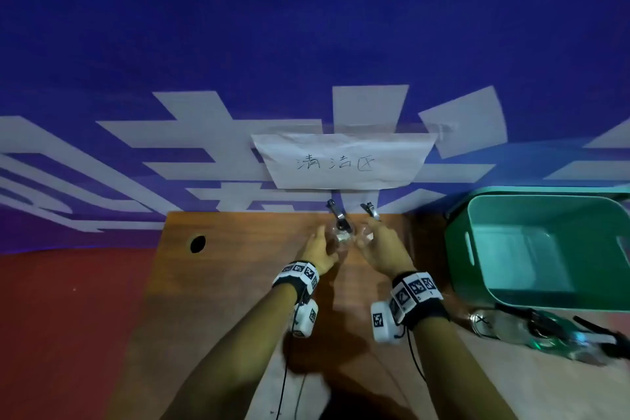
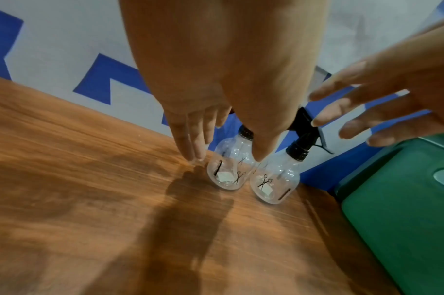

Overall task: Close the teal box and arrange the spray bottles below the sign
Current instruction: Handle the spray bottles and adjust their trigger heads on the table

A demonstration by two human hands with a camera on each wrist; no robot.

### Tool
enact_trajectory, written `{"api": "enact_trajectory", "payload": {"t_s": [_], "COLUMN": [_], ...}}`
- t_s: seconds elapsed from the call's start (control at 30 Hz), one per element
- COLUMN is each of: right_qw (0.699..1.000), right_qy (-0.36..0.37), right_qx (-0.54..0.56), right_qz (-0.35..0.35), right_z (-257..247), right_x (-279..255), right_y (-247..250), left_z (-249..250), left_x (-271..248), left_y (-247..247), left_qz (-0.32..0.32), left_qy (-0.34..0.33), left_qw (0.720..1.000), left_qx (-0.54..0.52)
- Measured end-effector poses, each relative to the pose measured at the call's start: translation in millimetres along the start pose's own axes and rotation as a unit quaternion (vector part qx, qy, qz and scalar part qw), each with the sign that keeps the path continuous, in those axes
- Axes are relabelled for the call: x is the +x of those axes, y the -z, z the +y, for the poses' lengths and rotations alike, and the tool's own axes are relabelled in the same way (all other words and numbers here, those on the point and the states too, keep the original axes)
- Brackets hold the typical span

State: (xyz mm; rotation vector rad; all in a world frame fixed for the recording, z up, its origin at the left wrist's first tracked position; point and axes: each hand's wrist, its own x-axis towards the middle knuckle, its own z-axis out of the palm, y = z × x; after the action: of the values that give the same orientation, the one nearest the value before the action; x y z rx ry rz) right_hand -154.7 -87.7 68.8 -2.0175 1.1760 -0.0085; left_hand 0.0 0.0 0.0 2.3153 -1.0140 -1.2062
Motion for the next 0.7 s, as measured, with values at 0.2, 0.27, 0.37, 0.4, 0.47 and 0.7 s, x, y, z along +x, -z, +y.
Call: {"api": "enact_trajectory", "payload": {"t_s": [0.2,0.27,0.37,0.4,0.47,0.7], "right_qw": [0.999,0.998,0.995,0.993,0.991,0.982], "right_qy": [-0.019,-0.014,0.012,0.017,0.022,0.022], "right_qx": [-0.018,-0.043,-0.079,-0.090,-0.107,-0.154], "right_qz": [-0.025,-0.033,-0.060,-0.071,-0.083,-0.107], "right_z": [-21.0,-19.1,-18.6,-21.3,-26.9,-20.0], "right_x": [31.6,48.4,67.7,71.0,71.9,58.2], "right_y": [0.9,-7.3,-22.7,-26.3,-31.2,-50.0], "left_z": [1.0,-4.3,-19.6,-19.1,-7.1,-17.2], "left_x": [22.7,39.2,69.1,73.6,61.5,17.7], "left_y": [7.8,3.1,-13.1,-15.9,-9.8,-16.4], "left_qz": [0.017,0.017,0.010,0.006,0.005,-0.012], "left_qy": [-0.004,-0.012,-0.012,-0.023,-0.034,-0.012], "left_qw": [1.000,1.000,1.000,1.000,0.999,0.996], "left_qx": [-0.025,-0.021,0.003,0.009,0.027,0.087]}}
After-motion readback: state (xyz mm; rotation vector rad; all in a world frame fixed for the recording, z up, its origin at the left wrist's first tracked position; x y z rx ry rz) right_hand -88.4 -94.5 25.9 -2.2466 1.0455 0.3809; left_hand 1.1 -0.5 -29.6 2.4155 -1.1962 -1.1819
